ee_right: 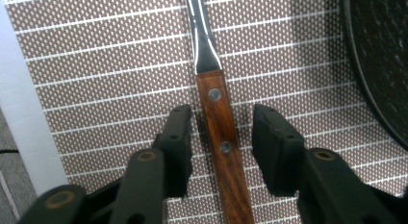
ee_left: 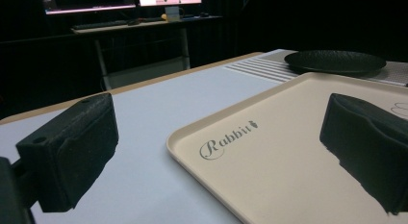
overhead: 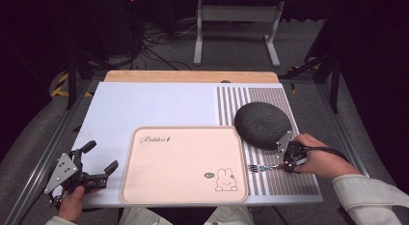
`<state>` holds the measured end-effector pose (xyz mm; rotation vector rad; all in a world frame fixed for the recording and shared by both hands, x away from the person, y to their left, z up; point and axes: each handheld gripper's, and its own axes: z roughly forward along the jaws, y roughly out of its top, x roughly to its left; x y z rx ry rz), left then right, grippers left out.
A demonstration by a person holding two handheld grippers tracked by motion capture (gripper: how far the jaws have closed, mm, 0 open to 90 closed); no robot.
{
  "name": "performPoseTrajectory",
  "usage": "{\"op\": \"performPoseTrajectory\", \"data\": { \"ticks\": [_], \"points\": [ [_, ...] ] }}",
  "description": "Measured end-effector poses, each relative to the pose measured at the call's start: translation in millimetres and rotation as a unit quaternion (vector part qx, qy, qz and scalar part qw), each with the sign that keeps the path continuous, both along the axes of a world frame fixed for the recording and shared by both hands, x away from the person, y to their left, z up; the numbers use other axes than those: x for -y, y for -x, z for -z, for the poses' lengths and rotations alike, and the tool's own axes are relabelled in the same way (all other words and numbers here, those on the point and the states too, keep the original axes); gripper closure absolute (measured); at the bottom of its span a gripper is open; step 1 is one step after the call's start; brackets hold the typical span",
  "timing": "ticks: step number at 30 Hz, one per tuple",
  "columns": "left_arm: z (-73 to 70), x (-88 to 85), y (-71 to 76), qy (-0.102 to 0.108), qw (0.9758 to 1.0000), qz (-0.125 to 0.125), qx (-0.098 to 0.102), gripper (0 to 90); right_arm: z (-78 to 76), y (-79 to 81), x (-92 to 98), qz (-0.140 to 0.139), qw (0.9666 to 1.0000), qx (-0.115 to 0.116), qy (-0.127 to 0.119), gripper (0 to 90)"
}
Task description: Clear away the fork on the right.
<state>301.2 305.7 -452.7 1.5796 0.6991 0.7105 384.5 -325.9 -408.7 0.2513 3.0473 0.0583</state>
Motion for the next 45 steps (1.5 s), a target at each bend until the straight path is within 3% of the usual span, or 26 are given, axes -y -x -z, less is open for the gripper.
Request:
{"op": "performPoseTrajectory", "data": {
  "ticks": [5, 13, 28, 36, 45],
  "points": [
    [0.0, -0.1, 0.1, 0.000, 1.0000, 0.000, 0.000, 0.4, 2.0, -1.7, 2.2, -0.002, 1.0000, -0.008, 0.002, 72.8],
    [-0.1, 0.0, 0.2, -0.001, 1.0000, 0.001, -0.001, 0.5, 3.0, -1.9, 2.1, -0.018, 0.9997, -0.017, 0.002, 77.2],
    [-0.2, -0.4, 0.2, 0.001, 1.0000, 0.001, 0.000, 0.4, 2.6, -1.9, 3.0, -0.023, 0.9995, -0.022, 0.001, 77.9],
    [0.0, 0.0, 0.1, 0.000, 1.0000, 0.000, -0.002, 0.4, -0.1, -0.4, 4.1, -0.032, 0.9994, -0.004, -0.014, 78.1],
    [0.0, -0.2, 0.0, 0.001, 1.0000, -0.001, 0.000, 0.4, -25.8, 2.0, -2.8, -0.031, 0.9982, 0.020, -0.047, 78.1]
  ]
}}
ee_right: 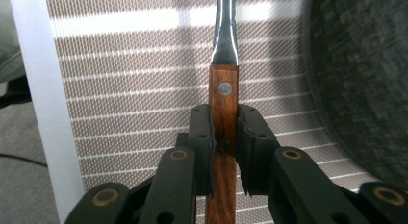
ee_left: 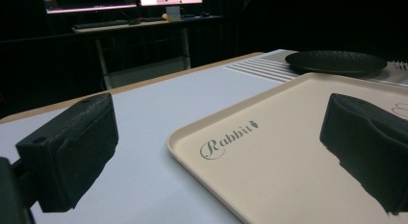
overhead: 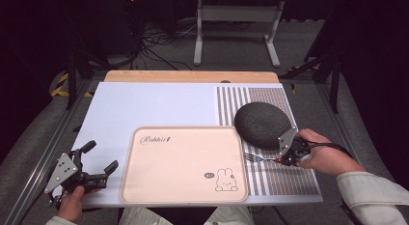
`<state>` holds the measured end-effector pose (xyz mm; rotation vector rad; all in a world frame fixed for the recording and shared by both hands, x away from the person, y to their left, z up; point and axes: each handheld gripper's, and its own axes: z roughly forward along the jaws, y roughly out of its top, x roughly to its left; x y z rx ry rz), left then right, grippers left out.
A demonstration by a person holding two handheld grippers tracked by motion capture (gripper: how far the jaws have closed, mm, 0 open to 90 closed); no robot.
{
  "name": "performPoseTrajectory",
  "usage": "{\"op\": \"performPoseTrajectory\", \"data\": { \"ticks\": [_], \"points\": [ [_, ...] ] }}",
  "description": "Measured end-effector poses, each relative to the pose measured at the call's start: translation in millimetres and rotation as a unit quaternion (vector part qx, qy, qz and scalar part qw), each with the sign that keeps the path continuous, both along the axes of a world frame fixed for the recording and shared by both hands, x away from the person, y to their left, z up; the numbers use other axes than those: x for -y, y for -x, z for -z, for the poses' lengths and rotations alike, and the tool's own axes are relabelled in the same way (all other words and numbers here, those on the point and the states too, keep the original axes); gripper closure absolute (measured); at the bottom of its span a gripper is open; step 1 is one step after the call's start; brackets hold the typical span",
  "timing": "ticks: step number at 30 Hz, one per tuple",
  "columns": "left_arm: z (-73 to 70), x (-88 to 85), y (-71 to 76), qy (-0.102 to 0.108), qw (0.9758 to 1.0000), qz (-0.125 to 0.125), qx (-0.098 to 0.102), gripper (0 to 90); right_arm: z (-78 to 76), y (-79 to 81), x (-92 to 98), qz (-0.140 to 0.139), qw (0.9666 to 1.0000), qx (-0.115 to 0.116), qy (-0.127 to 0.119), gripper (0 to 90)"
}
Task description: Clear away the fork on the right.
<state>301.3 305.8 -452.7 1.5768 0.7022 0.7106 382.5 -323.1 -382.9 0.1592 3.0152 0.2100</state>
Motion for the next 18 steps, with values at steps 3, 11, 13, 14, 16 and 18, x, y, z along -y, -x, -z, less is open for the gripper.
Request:
{"op": "performPoseTrajectory", "data": {
  "ticks": [3, 11, 13, 14, 16, 18],
  "points": [
    [-0.1, -0.5, 0.2, 0.001, 1.0000, 0.000, 0.000, 0.4, -9.7, 1.7, -3.9, 0.005, 0.9999, 0.006, -0.012, 78.1],
    [-0.5, -0.7, 0.4, 0.002, 1.0000, 0.000, 0.002, 0.4, -33.6, 4.2, -14.5, 0.005, 0.9994, 0.026, -0.021, 78.1],
    [-0.5, -0.7, 0.4, 0.002, 1.0000, 0.000, 0.002, 0.4, -38.8, 5.4, -19.2, 0.000, 0.9993, 0.031, -0.022, 78.1],
    [-0.4, -0.7, 0.4, 0.002, 1.0000, -0.001, 0.001, 0.4, -40.8, 6.3, -21.8, -0.002, 0.9990, 0.039, -0.023, 78.0],
    [-0.5, -0.7, 0.4, 0.001, 1.0000, 0.000, 0.002, 0.4, -45.0, 8.1, -26.3, -0.004, 0.9988, 0.042, -0.023, 78.0],
    [-0.5, -0.7, 0.4, 0.001, 1.0000, 0.000, 0.002, 0.4, -48.5, 8.8, -30.2, -0.004, 0.9987, 0.043, -0.026, 78.0]
  ]
}}
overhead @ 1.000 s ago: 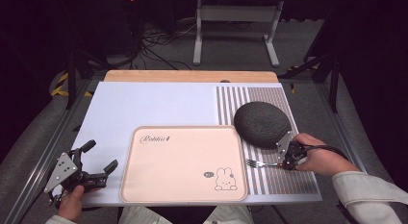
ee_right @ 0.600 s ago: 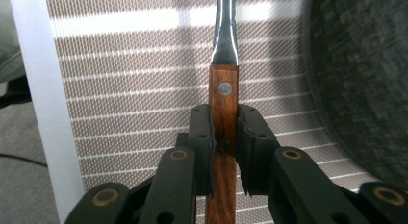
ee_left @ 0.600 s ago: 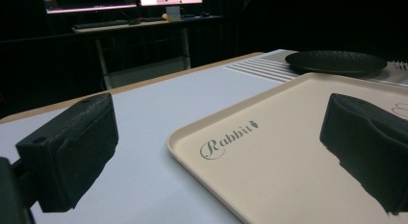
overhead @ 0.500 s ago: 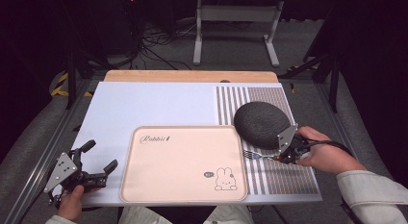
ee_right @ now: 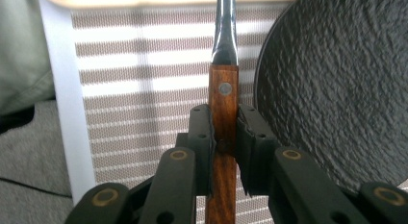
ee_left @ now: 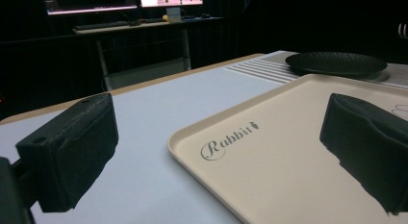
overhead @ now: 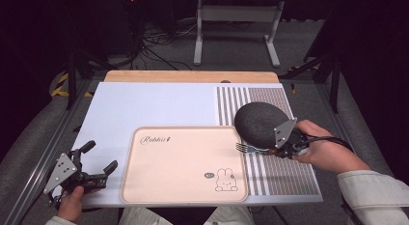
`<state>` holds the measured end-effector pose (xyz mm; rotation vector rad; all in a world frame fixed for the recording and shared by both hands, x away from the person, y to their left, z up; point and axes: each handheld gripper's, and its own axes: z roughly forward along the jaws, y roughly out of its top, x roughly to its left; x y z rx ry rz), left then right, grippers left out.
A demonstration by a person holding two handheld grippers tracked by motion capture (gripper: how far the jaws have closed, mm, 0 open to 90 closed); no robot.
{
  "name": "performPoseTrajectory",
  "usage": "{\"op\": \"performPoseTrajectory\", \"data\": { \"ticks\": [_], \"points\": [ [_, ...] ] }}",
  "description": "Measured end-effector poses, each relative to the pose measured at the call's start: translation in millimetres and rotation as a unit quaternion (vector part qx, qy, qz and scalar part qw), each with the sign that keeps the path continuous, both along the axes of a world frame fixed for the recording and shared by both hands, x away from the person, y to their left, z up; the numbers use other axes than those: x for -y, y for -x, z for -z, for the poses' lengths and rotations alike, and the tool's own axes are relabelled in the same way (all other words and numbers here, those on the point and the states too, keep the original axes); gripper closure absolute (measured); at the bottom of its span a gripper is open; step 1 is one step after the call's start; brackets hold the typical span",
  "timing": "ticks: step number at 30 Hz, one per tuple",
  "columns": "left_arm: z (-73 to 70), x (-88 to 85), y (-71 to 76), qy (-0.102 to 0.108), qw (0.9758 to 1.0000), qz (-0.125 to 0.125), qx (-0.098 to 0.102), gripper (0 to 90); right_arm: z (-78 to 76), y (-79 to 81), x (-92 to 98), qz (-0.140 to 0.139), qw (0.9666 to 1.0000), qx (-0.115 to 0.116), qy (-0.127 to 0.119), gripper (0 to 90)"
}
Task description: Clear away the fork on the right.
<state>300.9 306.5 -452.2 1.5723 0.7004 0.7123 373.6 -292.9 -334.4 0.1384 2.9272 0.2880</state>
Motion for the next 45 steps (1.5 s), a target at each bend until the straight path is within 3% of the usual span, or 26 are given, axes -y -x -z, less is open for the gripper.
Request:
{"op": "performPoseTrajectory", "data": {
  "ticks": [4, 6, 11, 17, 20, 25, 36, 38, 40, 42, 43, 44, 45],
  "points": [
    [-0.1, -0.2, 0.1, 0.001, 1.0000, 0.000, 0.000, 0.4, -7.2, 2.1, -10.4, 0.003, 0.9999, 0.006, -0.009, 78.0],
    [-0.2, -0.3, 0.2, 0.000, 1.0000, 0.000, 0.000, 0.4, -11.7, 1.5, -14.4, 0.018, 0.9995, -0.013, -0.022, 78.0],
    [-0.5, -0.7, 0.5, 0.002, 1.0000, 0.002, 0.000, 0.4, -19.3, 0.6, -19.9, 0.037, 0.9975, -0.031, -0.051, 78.0],
    [-0.7, -0.9, 0.7, 0.003, 1.0000, 0.001, 0.002, 0.4, -25.4, 3.7, -31.3, 0.071, 0.9953, -0.041, -0.052, 78.0],
    [-0.7, -0.8, 0.7, 0.003, 1.0000, 0.001, 0.003, 0.4, -28.3, 6.9, -38.3, 0.086, 0.9943, -0.019, -0.060, 78.0],
    [-0.9, -0.9, 0.5, 0.002, 1.0000, 0.001, 0.003, 0.4, -31.4, 8.7, -45.1, 0.113, 0.9908, -0.022, -0.071, 78.0],
    [-1.1, -0.8, 0.1, 0.001, 1.0000, 0.003, 0.004, 0.4, -34.3, 10.4, -65.1, 0.187, 0.9751, -0.031, -0.115, 78.1],
    [-1.1, -0.8, 0.2, 0.001, 1.0000, 0.003, 0.004, 0.4, -34.0, 11.7, -68.7, 0.191, 0.9740, -0.028, -0.118, 78.0],
    [-1.1, -0.8, 0.3, 0.002, 1.0000, 0.002, 0.003, 0.4, -33.4, 12.7, -71.9, 0.209, 0.9701, -0.023, -0.121, 78.0],
    [-1.1, -0.8, 0.2, 0.002, 1.0000, 0.001, 0.004, 0.4, -33.0, 12.9, -72.7, 0.212, 0.9692, -0.025, -0.122, 78.1],
    [-1.1, -0.8, 0.2, 0.002, 1.0000, 0.001, 0.004, 0.4, -32.0, 13.2, -74.1, 0.221, 0.9669, -0.026, -0.125, 78.0],
    [-1.1, -0.8, 0.3, 0.002, 1.0000, 0.001, 0.004, 0.4, -30.6, 14.1, -76.5, 0.239, 0.9616, -0.027, -0.132, 78.1],
    [-1.1, -0.9, 0.2, 0.002, 1.0000, 0.001, 0.004, 0.4, -30.1, 14.1, -77.2, 0.244, 0.9604, -0.028, -0.132, 78.0]
  ]
}}
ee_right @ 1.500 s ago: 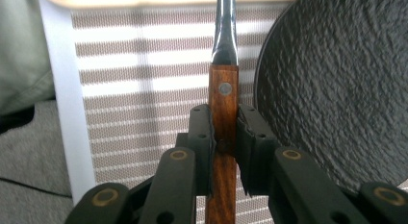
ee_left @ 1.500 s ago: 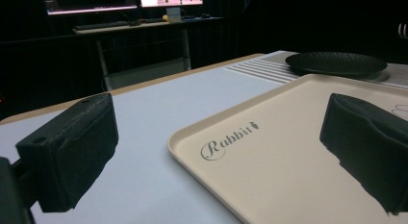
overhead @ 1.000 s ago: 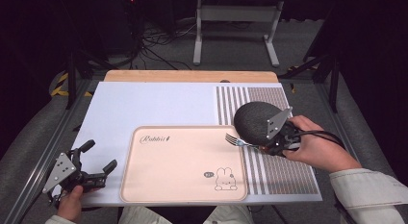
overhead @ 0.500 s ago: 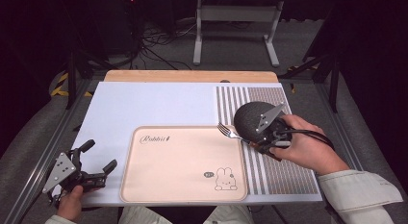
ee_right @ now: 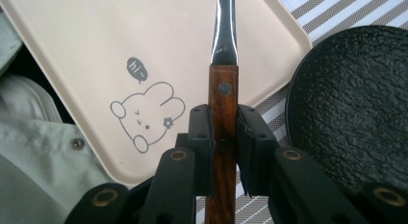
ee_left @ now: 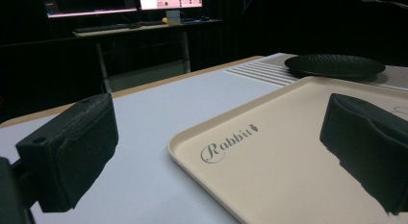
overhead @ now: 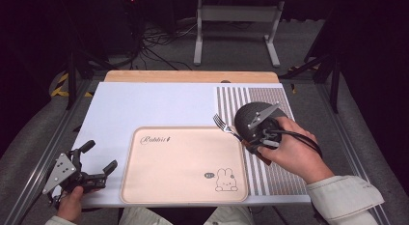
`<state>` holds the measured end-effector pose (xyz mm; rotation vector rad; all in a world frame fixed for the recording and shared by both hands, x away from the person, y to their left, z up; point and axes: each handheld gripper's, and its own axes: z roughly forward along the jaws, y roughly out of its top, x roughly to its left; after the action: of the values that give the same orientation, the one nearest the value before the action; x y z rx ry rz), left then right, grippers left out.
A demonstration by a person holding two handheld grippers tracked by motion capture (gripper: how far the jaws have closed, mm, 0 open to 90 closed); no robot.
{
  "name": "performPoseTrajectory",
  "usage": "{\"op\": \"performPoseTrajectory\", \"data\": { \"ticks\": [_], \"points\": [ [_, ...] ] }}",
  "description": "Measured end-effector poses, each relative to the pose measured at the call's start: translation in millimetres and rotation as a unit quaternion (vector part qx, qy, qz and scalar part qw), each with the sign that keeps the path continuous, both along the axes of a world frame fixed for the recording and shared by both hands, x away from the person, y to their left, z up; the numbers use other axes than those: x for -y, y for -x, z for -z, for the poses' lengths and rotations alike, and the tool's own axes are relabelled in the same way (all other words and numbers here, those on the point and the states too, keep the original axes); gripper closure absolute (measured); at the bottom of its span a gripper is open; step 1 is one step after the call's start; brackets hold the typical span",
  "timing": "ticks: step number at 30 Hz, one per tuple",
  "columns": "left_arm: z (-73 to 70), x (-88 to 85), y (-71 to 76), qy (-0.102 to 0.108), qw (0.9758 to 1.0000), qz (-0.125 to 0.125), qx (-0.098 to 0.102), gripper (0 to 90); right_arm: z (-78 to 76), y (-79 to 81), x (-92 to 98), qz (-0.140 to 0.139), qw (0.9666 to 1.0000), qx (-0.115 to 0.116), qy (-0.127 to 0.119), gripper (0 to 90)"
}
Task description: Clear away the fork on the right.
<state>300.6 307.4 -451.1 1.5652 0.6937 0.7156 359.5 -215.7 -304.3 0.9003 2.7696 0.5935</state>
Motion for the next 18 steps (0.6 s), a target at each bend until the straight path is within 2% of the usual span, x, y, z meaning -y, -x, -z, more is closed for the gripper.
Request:
{"op": "performPoseTrajectory", "data": {
  "ticks": [1, 7, 18],
  "points": [
    [0.0, 0.0, 0.0, 0.000, 1.0000, 0.000, 0.000, 0.4, 0.0, 0.0, 0.0, 0.000, 1.0000, 0.000, 0.000, 78.0],
    [0.0, 0.1, 0.0, 0.001, 1.0000, 0.000, -0.001, 0.4, 3.8, 4.3, -9.1, 0.051, 0.9984, -0.005, -0.022, 78.0],
    [-0.2, -0.3, 0.1, 0.002, 1.0000, -0.001, -0.001, 0.4, 15.3, 7.8, -27.9, 0.102, 0.9943, -0.017, -0.026, 78.1]
  ]
}}
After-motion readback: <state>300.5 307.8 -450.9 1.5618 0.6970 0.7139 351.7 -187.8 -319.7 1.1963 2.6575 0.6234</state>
